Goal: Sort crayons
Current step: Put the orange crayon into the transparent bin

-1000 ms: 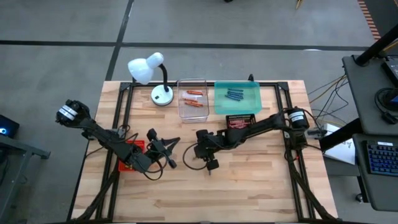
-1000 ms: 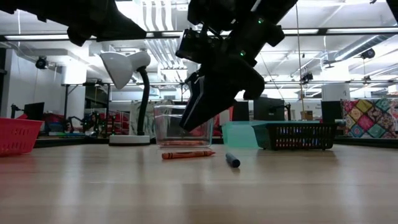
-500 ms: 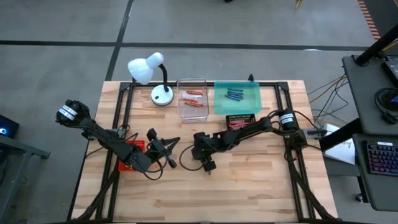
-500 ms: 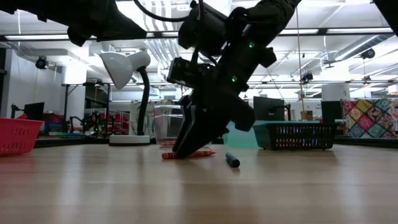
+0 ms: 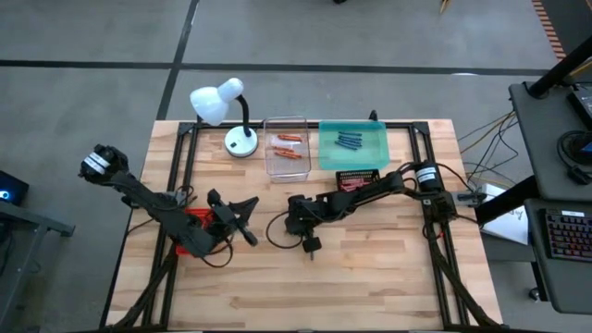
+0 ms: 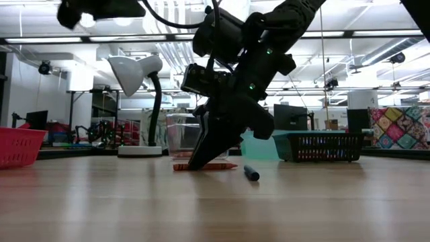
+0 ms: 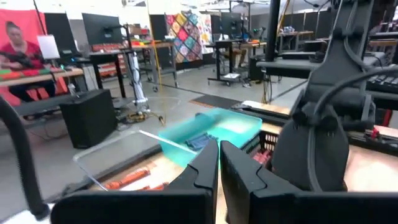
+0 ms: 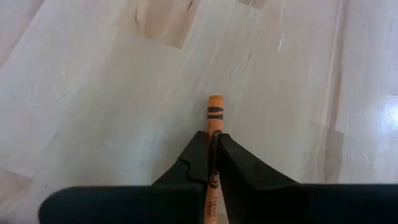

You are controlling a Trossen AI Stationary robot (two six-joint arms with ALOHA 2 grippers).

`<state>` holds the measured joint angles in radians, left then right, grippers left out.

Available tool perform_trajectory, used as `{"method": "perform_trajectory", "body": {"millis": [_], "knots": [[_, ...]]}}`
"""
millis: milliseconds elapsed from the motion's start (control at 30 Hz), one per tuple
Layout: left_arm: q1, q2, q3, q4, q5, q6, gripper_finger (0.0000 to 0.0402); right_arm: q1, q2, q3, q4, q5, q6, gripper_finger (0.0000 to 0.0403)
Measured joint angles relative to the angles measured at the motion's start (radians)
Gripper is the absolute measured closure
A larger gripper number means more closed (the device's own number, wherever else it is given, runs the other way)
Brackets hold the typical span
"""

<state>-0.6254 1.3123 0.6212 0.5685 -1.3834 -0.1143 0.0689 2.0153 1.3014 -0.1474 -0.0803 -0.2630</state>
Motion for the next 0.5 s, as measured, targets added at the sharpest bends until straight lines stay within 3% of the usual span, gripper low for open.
{"method": "perform_trajectory", "body": {"millis": [233,500], "knots": [[-0.063,-0.131,-0.003,-0.013,-0.021,0.092,0.0402,-0.004,-0.066,0.060,-0.108,0.005,-0.012,0.0390],[-0.103,-0.202,-0.020,-0.087,-0.022,0.121,0.0402,-0.058,-0.120,0.313,-0.396,0.009,-0.093,0.0390]]}}
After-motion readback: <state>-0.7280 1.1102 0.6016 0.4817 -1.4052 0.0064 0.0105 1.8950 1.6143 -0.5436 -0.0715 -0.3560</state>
